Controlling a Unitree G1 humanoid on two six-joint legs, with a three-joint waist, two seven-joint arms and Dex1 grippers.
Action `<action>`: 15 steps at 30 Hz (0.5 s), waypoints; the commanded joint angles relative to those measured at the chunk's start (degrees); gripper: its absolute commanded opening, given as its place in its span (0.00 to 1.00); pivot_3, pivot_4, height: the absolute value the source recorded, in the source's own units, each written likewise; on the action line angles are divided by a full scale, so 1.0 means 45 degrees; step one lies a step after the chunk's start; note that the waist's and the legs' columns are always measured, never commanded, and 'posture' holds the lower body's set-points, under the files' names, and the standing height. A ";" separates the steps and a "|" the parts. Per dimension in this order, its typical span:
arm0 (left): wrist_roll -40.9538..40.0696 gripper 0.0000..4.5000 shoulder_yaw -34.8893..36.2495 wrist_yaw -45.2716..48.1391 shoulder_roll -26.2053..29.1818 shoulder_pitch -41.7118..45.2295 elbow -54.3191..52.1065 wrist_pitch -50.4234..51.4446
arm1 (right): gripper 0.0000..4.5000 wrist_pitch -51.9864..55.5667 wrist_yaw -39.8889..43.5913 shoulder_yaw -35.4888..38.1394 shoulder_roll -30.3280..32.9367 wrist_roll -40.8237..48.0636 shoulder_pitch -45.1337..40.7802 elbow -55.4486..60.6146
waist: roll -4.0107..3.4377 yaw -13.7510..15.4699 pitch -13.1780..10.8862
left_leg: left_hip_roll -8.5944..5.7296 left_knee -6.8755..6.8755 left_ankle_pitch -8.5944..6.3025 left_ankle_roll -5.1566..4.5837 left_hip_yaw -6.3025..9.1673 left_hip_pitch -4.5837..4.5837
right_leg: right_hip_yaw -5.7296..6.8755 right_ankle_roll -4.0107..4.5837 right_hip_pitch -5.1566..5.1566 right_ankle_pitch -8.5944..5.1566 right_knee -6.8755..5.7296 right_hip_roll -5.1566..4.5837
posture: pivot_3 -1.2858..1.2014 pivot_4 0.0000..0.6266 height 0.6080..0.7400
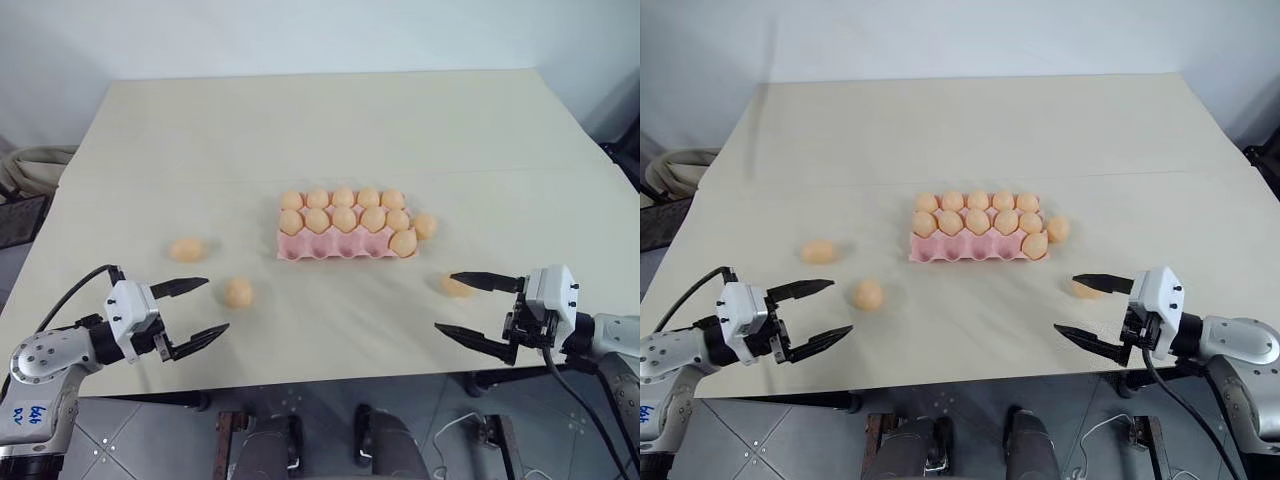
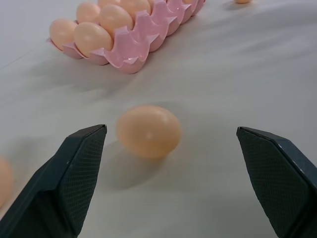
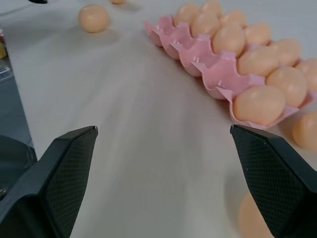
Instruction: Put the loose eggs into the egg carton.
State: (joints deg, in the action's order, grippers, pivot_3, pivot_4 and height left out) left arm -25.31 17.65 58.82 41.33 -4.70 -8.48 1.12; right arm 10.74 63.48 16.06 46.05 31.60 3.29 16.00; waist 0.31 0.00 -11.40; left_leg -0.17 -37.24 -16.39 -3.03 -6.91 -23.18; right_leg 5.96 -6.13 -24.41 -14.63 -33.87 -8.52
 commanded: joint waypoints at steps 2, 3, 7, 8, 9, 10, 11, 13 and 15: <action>0.0008 0.99 -0.0019 0.0006 0.0080 0.0178 -0.0210 -0.0175 | 1.00 -0.0255 -0.0407 0.0660 -0.0204 0.0131 0.0035 0.0092 | 0.0000 0.0013 0.0000 | 0.0000 0.0000 0.0001 0.0001 0.0001 0.0000 | 0.0001 0.0000 0.0000 0.0000 0.0000 0.0000 | 0.52 0.24 1.00; -0.0080 0.99 -0.0076 -0.0008 0.0040 0.0261 -0.0235 -0.0072 | 1.00 -0.0238 -0.0524 0.0819 -0.0222 0.0152 0.0110 0.0083 | 0.0000 0.0016 0.0000 | 0.0000 -0.0001 0.0001 0.0001 0.0001 0.0000 | 0.0000 0.0000 0.0000 0.0000 0.0000 -0.0001 | 0.52 0.24 1.00; -0.0179 0.99 -0.0635 0.0051 -0.0062 0.0776 -0.0432 0.0208 | 1.00 -0.0235 -0.1095 0.1880 -0.0377 0.0203 0.0729 -0.0063 | -0.0001 0.0151 0.0001 | 0.0000 -0.0007 0.0003 0.0005 0.0004 0.0000 | 0.0001 0.0000 0.0007 0.0000 0.0000 -0.0002 | 0.52 0.24 1.00; -0.0245 0.99 -0.0800 0.0103 -0.0088 0.0947 -0.0489 0.0305 | 1.00 -0.0222 -0.1226 0.2184 -0.0427 0.0214 0.0950 -0.0106 | 0.0000 0.0189 0.0001 | -0.0001 -0.0008 0.0009 0.0014 0.0002 0.0000 | 0.0001 0.0000 0.0008 0.0001 0.0001 -0.0001 | 0.52 0.24 1.00; -0.0281 0.99 -0.0960 0.0128 -0.0106 0.1119 -0.0532 0.0388 | 1.00 -0.0264 -0.1345 0.2456 -0.0479 0.0182 0.1165 -0.0156 | 0.0000 0.0242 0.0001 | -0.0001 -0.0009 0.0015 0.0025 0.0002 -0.0001 | 0.0001 -0.0001 0.0008 0.0001 0.0001 0.0000 | 0.52 0.24 1.00; -0.0289 0.99 -0.1071 0.0132 -0.0119 0.1257 -0.0549 0.0454 | 1.00 -0.0303 -0.1445 0.2656 -0.0532 0.0143 0.1347 -0.0170 | 0.0001 0.0267 0.0001 | -0.0001 -0.0011 0.0018 0.0030 0.0001 -0.0001 | 0.0002 -0.0001 0.0008 0.0001 0.0001 0.0002 | 0.52 0.24 1.00; -0.0260 0.99 -0.1307 0.0192 -0.0141 0.1508 -0.0573 0.0507 | 1.00 -0.0360 -0.1492 0.2915 -0.0607 0.0106 0.1679 -0.0210 | 0.0000 0.0291 0.0001 | -0.0001 -0.0011 0.0019 0.0032 0.0001 -0.0001 | 0.0004 -0.0001 0.0009 0.0001 0.0000 0.0004 | 0.52 0.24 1.00; -0.0198 0.99 -0.1625 0.0256 -0.0199 0.1880 -0.0562 0.0555 | 1.00 -0.0449 -0.1568 0.3216 -0.0737 0.0046 0.2183 -0.0212 | 0.0002 0.0328 0.0002 | -0.0001 -0.0012 0.0020 0.0032 -0.0001 0.0000 | 0.0011 -0.0001 0.0010 0.0001 -0.0002 0.0007 | 0.52 0.24 1.00; -0.0173 0.99 -0.1903 0.0250 -0.0306 0.2242 -0.0531 0.0631 | 1.00 -0.0520 -0.1637 0.3382 -0.0896 0.0004 0.2612 -0.0197 | 0.0001 0.0321 0.0003 | -0.0001 -0.0017 0.0020 0.0031 -0.0005 0.0004 | 0.0015 -0.0002 0.0016 0.0001 -0.0005 0.0010 | 0.52 0.24 1.00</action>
State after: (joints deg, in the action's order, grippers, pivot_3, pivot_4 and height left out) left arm -25.54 9.78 59.62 40.21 4.42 -9.02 3.86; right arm 9.84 56.56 28.79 42.54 31.47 14.12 14.50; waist 0.32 1.45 -11.39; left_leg -0.18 -37.32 -16.30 -2.90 -6.94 -23.17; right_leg 6.04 -6.14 -24.34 -14.62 -33.90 -8.48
